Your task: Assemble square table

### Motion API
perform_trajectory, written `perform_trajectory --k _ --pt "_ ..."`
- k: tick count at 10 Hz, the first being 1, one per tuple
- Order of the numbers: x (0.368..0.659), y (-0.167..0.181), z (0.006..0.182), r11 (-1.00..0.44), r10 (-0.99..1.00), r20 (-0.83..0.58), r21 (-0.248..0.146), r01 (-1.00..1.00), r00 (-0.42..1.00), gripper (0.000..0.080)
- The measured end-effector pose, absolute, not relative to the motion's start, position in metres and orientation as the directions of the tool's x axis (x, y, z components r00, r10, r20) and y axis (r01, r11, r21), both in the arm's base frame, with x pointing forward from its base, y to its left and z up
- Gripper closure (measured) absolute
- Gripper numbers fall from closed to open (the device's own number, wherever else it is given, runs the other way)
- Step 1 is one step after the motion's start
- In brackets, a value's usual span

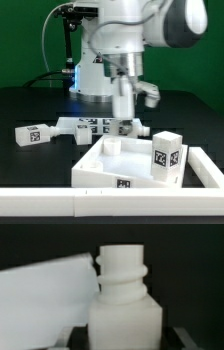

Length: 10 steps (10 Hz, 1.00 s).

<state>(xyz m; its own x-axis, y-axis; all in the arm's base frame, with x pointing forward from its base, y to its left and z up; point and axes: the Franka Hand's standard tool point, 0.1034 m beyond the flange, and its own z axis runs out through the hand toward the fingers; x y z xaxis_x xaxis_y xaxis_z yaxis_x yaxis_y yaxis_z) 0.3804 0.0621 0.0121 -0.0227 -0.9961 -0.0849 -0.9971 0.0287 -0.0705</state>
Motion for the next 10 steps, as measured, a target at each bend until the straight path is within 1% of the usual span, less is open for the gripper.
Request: perform_trajectory --k 1,2,4,5,6,7,8,10 --pt "0.382 0.067 0.013 -0.027 -0.996 -0.085 -0.077 -0.997 0.034 0.0517" --pt "0.382 0.063 0.012 -0.003 -0.996 -0.083 -0.074 -0.997 0.01 0.0517" --pt "0.381 0.062 0.012 -0.004 -0.997 -0.082 -0.072 -0.997 0.01 0.0515" --pt "0.382 0.063 0.012 -0.049 -0.996 -0.067 -0.079 -0.996 0.055 0.0515" --pt "0.383 0.07 0.013 -0.209 -0.978 0.004 -0.107 -0.972 0.21 0.0515" --pt "0.382 0.082 0.014 -0.355 -0.935 0.021 -0.109 -0.928 0.355 0.0515" --pt "0.385 0.084 0.017 -0.396 -0.918 0.018 -0.114 -0.911 0.397 0.0515" --pt "0.383 0.081 0.014 -0.38 -0.925 0.019 -0.106 -0.919 0.38 0.0515"
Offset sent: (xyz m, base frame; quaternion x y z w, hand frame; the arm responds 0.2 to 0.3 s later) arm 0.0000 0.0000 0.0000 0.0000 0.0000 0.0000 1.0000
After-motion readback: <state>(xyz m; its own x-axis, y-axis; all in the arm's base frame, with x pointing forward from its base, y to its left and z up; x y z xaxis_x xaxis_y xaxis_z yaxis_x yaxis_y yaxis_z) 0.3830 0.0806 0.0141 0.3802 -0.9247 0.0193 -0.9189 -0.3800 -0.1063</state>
